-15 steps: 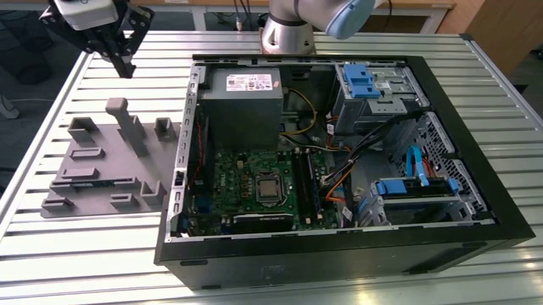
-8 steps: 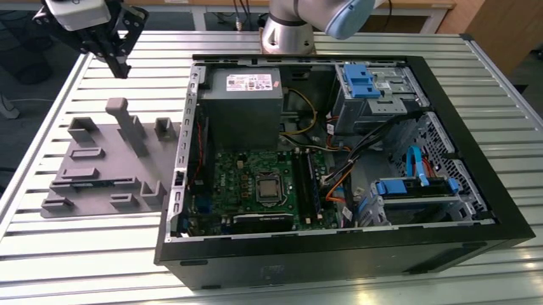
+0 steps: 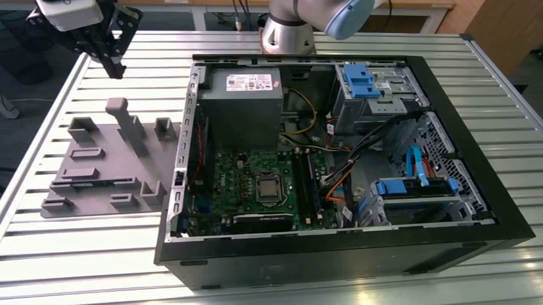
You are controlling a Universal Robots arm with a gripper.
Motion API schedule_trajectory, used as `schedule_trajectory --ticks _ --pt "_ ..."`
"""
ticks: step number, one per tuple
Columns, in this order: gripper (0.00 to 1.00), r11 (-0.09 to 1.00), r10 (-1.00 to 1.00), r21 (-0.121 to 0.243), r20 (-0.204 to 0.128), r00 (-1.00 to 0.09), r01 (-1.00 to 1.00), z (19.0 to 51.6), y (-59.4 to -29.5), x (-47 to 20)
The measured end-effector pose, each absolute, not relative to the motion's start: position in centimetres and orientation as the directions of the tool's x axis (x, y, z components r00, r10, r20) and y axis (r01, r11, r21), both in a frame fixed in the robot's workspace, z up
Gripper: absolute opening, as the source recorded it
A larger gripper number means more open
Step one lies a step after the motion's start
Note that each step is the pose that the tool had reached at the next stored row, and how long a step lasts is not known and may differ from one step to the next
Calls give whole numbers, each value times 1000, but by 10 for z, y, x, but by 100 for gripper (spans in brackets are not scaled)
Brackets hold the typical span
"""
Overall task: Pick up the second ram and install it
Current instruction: 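Reach for the second ram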
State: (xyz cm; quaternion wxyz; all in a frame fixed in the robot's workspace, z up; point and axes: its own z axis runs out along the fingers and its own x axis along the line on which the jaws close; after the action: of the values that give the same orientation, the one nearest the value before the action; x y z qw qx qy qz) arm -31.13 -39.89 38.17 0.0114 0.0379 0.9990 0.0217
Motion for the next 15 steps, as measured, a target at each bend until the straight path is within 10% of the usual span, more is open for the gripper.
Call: schedule_trajectory --ticks 15 --pt "11 996 76 44 -21 -997 75 381 -401 -325"
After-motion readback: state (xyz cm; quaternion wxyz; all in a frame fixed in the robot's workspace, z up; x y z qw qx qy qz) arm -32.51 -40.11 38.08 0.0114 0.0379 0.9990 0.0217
